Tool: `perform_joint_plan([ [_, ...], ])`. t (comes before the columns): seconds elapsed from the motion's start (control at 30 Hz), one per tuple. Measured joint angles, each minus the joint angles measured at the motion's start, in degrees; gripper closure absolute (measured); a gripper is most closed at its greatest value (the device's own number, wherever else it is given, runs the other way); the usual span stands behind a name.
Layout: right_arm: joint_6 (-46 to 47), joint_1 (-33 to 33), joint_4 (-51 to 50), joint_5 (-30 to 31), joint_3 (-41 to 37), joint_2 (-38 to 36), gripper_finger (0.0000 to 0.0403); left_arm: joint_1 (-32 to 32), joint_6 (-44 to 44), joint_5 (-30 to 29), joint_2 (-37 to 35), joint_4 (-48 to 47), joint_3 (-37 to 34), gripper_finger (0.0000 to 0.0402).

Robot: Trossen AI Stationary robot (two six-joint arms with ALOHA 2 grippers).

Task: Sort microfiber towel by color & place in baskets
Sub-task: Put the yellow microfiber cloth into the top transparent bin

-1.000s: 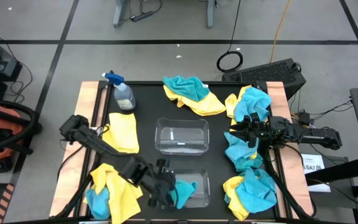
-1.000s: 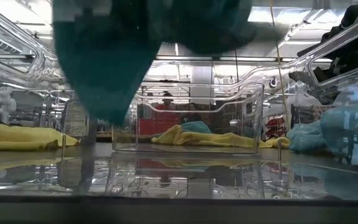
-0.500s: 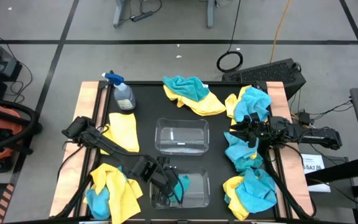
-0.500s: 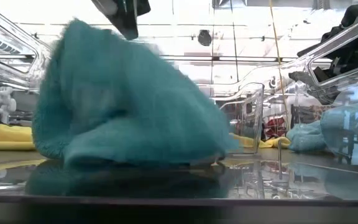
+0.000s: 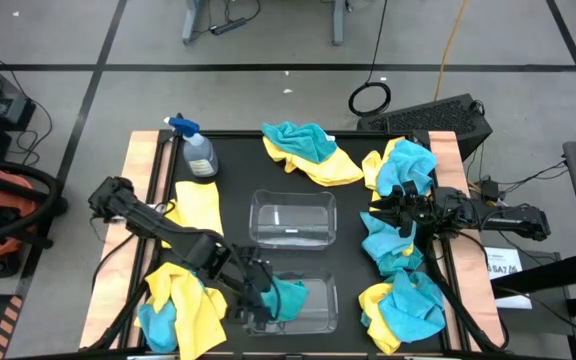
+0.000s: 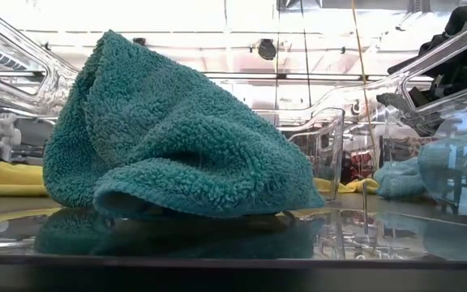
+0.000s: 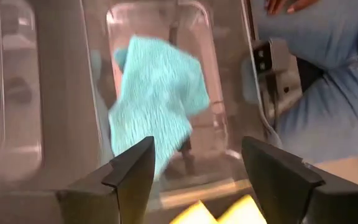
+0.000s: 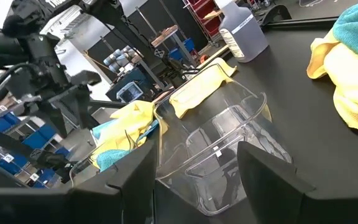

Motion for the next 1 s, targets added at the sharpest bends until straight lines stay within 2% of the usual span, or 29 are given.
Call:
perform_joint_plan([
  [0.33, 0.0, 0.02, 0.01, 0.0, 0.0, 0.02, 0.0188, -4.86, -14.74, -0.73, -1.08, -20.47, 0.0, 0.0155],
  [0.53, 0.0, 0.02, 0.01, 0.0, 0.0, 0.02, 0.0188, -7.77, -20.92, -3.59, -1.08, -25.84, -0.08, 0.0155],
  [0.77, 0.0, 0.01, -0.01, 0.0, 0.0, 0.02, 0.0188, -9.81, -25.76, -3.67, -1.08, -25.71, -4.33, 0.0155],
  [1.0, 0.0, 0.01, 0.01, 0.0, 0.0, 0.01, 0.0188, -10.95, -28.22, 2.44, -1.04, -18.21, -11.11, 0.0155],
])
